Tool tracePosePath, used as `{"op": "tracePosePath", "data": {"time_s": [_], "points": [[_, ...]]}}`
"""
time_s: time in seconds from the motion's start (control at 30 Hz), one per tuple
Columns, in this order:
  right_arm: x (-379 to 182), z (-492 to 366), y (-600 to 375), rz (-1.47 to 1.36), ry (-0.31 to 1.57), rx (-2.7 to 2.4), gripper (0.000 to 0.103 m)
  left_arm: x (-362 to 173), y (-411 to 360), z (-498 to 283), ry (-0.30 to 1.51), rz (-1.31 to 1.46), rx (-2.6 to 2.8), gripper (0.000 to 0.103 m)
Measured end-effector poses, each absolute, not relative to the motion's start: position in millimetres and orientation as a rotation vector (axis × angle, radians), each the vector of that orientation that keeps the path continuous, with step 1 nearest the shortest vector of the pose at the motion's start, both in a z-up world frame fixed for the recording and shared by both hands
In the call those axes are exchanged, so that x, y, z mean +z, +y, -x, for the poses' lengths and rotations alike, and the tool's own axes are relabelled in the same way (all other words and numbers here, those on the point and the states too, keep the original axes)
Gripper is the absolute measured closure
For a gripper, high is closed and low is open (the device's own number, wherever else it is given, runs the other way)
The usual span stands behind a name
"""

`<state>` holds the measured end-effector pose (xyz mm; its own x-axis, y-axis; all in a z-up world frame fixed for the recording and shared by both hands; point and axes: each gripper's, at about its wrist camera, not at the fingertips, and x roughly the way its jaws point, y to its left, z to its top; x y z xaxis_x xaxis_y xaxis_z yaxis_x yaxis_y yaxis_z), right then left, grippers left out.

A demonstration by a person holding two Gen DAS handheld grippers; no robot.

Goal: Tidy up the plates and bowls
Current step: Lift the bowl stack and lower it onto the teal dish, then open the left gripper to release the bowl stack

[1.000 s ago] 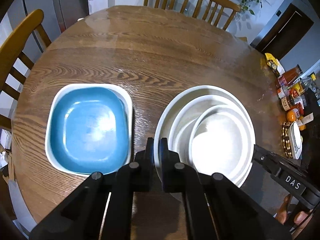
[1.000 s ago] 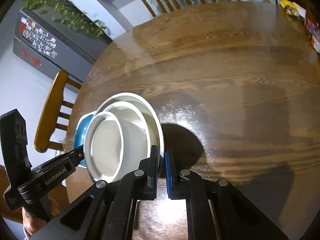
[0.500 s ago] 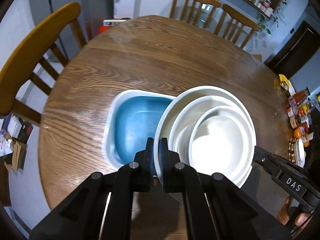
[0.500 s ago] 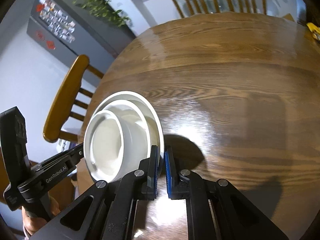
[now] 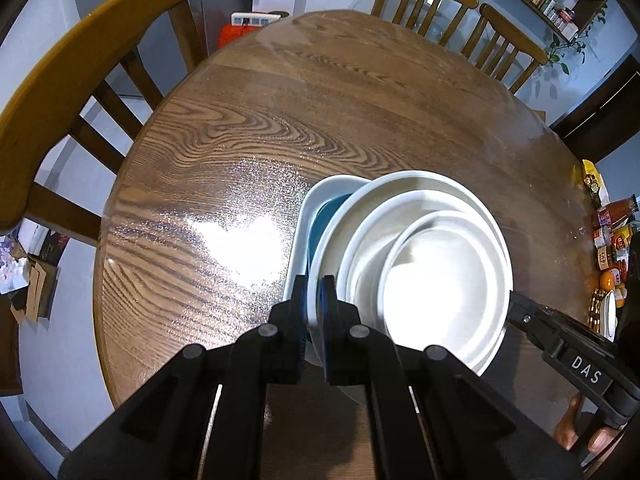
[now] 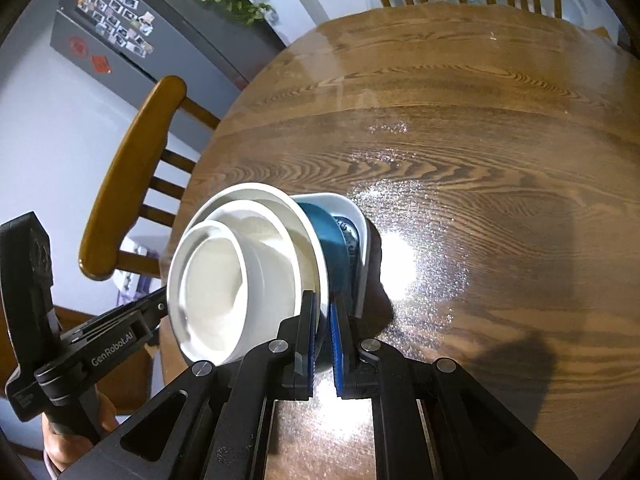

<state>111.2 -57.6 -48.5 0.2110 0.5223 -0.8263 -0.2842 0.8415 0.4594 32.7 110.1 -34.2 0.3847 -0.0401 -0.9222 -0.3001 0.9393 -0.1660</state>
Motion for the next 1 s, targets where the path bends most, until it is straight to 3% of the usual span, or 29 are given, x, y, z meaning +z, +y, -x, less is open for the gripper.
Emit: {"op": "tracePosePath", "data": {"time_s": [0.8, 0.9, 0.97, 1.0], "points": [[-59.0, -138.0, -54.0, -0.287, 1.256, 0.503, 0.093, -40.4, 119.4, -62.1, 1.196, 0.316, 0.147, 0.101], [-56.6, -142.0, -53.1, -0.278, 1.247, 0.477, 0.093, -40.4, 120.1, -64.5, 1.198, 0.302, 0.161, 0.095], [-54.7, -142.3, -52.7, -0.260, 1.241, 0.459, 0.092, -39.0, 121.2, -63.3, 1.197, 0.292, 0.174, 0.084], [-53.6, -141.5, -53.4, -0.251, 1.235, 0.449, 0.092, -37.9, 122.5, -62.4, 1.195, 0.283, 0.188, 0.066]]}}
